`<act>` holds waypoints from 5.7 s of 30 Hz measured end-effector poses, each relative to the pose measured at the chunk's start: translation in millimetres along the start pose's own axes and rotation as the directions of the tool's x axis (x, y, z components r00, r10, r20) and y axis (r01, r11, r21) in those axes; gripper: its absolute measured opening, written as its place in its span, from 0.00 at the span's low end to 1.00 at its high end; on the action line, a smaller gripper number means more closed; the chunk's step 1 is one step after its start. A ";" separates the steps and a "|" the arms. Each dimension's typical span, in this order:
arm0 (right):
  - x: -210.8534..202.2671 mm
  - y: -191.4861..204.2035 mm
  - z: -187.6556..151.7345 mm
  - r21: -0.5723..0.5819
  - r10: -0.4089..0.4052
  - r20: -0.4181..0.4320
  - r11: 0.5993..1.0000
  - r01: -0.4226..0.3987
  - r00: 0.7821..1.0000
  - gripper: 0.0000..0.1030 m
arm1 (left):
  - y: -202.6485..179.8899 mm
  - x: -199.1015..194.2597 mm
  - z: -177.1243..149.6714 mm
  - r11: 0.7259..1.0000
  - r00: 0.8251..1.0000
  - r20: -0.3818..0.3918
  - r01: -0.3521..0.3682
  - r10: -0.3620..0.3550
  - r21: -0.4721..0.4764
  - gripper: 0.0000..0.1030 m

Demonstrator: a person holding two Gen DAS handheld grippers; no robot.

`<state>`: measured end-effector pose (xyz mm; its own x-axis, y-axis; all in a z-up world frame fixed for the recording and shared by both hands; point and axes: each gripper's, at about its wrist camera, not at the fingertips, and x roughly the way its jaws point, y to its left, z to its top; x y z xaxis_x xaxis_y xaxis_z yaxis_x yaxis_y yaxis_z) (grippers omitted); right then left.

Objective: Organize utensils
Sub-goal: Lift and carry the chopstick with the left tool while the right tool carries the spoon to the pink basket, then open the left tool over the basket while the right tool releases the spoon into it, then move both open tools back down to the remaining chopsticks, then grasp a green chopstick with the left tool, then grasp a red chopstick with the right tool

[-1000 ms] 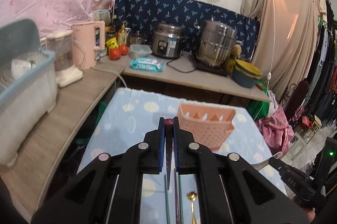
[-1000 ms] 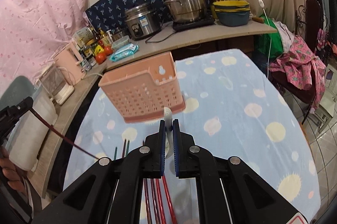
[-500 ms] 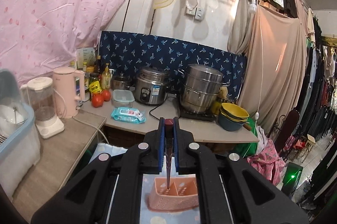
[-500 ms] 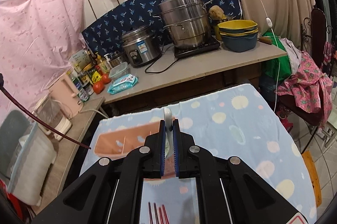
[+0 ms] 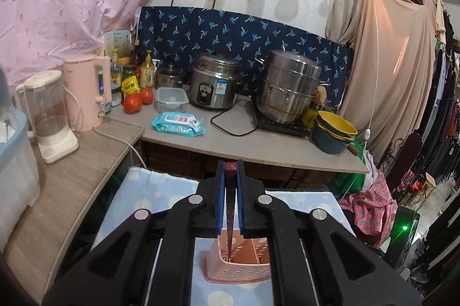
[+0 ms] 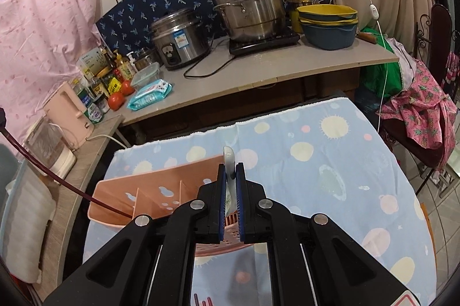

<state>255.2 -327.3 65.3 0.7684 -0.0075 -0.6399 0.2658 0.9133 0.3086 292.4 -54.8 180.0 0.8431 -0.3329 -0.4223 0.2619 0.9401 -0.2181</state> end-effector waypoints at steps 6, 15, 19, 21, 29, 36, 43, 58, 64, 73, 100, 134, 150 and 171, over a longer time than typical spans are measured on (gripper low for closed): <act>9.5 1.4 -5.5 -0.009 -0.002 -0.016 1.000 0.002 1.000 0.08 | 6.9 8.8 -6.1 1.000 1.000 -0.025 -0.015 0.015 -0.010 0.07; -4.1 4.2 -10.0 -0.004 -0.007 0.008 1.000 0.007 1.000 0.16 | 19.5 5.0 -12.4 0.998 0.999 -0.038 -0.035 0.033 -0.052 0.31; -16.9 3.1 -14.7 0.004 0.002 0.012 1.000 -0.002 1.000 0.17 | 21.9 -3.2 -15.2 0.998 0.998 -0.043 -0.040 0.038 -0.057 0.31; -25.1 3.1 -17.8 0.005 0.004 0.018 1.000 -0.004 1.000 0.18 | 21.6 -8.8 -16.4 0.998 0.999 -0.040 -0.038 0.035 -0.058 0.31; -64.6 2.9 -43.9 -0.023 0.000 0.035 1.000 0.001 0.999 0.22 | 20.0 -46.8 -38.0 0.999 0.999 -0.039 -0.032 0.030 -0.041 0.31; -93.4 -5.5 -87.6 -0.029 -0.002 -0.003 1.000 0.002 1.000 0.22 | 19.7 -69.0 -78.3 0.999 0.995 -0.101 -0.030 0.028 -0.023 0.31; -114.7 -12.8 -133.6 -0.035 -0.010 -0.048 0.999 0.009 0.999 0.22 | 21.2 -85.5 -127.5 0.999 0.982 -0.183 -0.039 0.039 0.004 0.31; -128.2 -15.2 -203.1 -0.059 -0.019 -0.151 0.998 0.010 0.988 0.22 | 31.6 -96.2 -200.5 0.996 0.943 -0.321 -0.083 0.087 0.024 0.31; -127.3 -13.8 -227.1 -0.077 -0.019 -0.198 0.997 0.004 0.980 0.22 | 36.6 -98.7 -231.0 0.994 0.919 -0.378 -0.105 0.112 0.038 0.31; -121.0 -15.1 -259.6 -0.107 -0.027 -0.269 0.994 -0.003 0.963 0.22 | 42.5 -100.7 -274.8 0.991 0.875 -0.465 -0.121 0.131 0.051 0.31; -114.6 -19.2 -290.0 -0.114 -0.031 -0.335 0.993 -0.007 0.942 0.22 | 30.2 -110.2 -318.6 0.993 0.824 -0.556 -0.074 0.110 0.087 0.31; -115.4 -18.5 -295.4 -0.133 -0.051 -0.327 0.991 0.007 0.944 0.16 | 28.2 -110.4 -334.5 0.992 0.807 -0.579 -0.062 0.113 0.107 0.21; -118.2 -20.9 -295.8 -0.130 -0.039 -0.329 0.991 -0.004 0.944 0.09 | 31.8 -114.3 -332.5 0.996 0.814 -0.574 -0.053 0.088 0.077 0.07; -152.7 -11.8 -259.9 -0.102 0.022 -0.229 0.994 -0.047 0.973 0.08 | 30.1 -134.4 -288.2 0.994 0.877 -0.471 -0.069 0.099 0.080 0.07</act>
<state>-16.6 -231.1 -23.6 0.6206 0.1061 -0.7769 0.1691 0.9494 0.2647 51.6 -2.9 -23.3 0.5438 -0.2335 -0.8061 0.2399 0.9637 -0.1173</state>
